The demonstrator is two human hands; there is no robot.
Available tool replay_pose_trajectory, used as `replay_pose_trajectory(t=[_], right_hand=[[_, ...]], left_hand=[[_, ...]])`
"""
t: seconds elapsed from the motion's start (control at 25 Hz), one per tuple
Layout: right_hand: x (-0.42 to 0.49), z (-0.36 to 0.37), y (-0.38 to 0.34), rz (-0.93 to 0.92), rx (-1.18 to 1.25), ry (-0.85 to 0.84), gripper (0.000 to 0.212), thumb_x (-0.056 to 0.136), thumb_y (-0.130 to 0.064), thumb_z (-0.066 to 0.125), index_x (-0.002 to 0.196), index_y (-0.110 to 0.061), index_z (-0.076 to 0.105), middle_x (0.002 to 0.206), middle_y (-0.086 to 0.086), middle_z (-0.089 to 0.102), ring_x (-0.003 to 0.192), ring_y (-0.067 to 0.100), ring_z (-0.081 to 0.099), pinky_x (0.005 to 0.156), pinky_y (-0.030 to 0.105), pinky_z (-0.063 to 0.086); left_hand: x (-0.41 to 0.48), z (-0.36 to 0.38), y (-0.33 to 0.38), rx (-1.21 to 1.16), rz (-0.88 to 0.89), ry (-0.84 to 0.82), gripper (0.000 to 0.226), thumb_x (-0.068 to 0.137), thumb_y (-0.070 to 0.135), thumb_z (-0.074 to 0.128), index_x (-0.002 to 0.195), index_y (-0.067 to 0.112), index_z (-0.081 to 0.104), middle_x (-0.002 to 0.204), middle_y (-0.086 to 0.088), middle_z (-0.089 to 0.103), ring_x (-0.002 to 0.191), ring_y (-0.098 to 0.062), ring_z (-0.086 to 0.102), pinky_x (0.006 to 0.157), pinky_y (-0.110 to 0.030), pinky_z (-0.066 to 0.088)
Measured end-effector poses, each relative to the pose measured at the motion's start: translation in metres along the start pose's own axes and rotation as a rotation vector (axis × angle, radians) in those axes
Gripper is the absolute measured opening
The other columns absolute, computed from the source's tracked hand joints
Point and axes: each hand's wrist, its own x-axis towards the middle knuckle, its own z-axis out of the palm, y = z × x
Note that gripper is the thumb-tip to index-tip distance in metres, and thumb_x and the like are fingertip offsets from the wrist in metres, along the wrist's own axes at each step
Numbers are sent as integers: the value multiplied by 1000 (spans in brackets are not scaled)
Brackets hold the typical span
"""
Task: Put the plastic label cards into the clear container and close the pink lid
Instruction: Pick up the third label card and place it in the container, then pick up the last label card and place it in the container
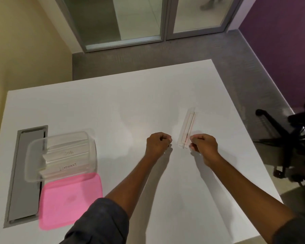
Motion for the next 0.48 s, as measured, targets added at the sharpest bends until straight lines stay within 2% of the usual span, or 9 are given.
replay_pose_trajectory(t=[0.08,0.16,0.28,0.4,0.48], right_hand=[[10,3,3,11,-36,-17,22,92,-23,84,82,-3,78,80,23,80,63,25,70,81,51,67],[17,9,5,-8,-43,-44,30,90,-23,86,81,3,74,73,24,77,60,26,66,80,54,67],[21,15,7,4,13,-79,25,86,-15,89,99,1,75,86,27,79,63,26,69,77,54,67],[24,18,10,25,31,-107,29,85,-13,91,106,-1,75,94,25,81,65,25,71,73,42,69],[26,20,11,47,84,-130,26,87,-9,88,108,-2,76,99,25,81,72,28,77,79,41,70]], left_hand=[[8,23,3,55,11,-8,12,91,13,75,99,12,84,95,-4,84,90,-26,81,88,-44,68],[16,42,5,105,22,-6,20,91,10,75,109,11,83,106,-9,84,103,-30,80,99,-46,65],[25,58,6,166,45,10,24,94,8,72,116,10,83,113,-9,83,110,-27,78,104,-44,61],[32,68,5,195,51,15,24,96,6,70,115,11,84,115,-6,84,112,-23,77,106,-41,60],[35,71,3,204,39,22,26,96,5,67,116,11,83,116,-6,84,112,-22,77,104,-38,60]])
